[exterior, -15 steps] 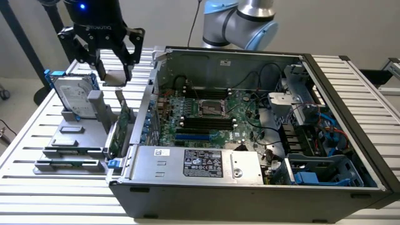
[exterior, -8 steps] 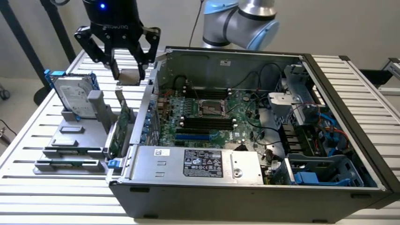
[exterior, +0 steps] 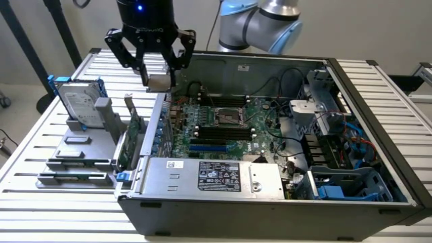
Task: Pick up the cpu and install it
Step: 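Pick up the cpu and move it towards the insertion slot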
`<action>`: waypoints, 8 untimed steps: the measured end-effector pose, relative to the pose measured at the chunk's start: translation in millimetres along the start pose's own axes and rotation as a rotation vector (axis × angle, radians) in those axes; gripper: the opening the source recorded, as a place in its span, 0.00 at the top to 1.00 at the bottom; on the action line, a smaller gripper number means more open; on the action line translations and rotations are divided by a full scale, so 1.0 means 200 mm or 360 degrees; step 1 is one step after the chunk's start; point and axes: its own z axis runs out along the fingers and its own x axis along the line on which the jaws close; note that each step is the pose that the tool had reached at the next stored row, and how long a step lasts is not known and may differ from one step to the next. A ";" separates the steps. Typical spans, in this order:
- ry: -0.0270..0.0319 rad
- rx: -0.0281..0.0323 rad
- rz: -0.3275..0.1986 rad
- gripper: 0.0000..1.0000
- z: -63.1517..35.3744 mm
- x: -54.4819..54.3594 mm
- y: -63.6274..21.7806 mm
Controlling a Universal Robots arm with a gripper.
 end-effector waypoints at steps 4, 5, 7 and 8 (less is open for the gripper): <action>-0.00002 -0.00018 0.0000 0.45 0.002 -0.09 -0.004; -0.00001 -0.00018 0.0000 0.45 0.002 -0.11 -0.005; -0.00002 -0.00019 0.0000 0.45 0.006 -0.16 -0.005; -0.00002 -0.00019 0.0000 0.45 0.008 -0.18 -0.005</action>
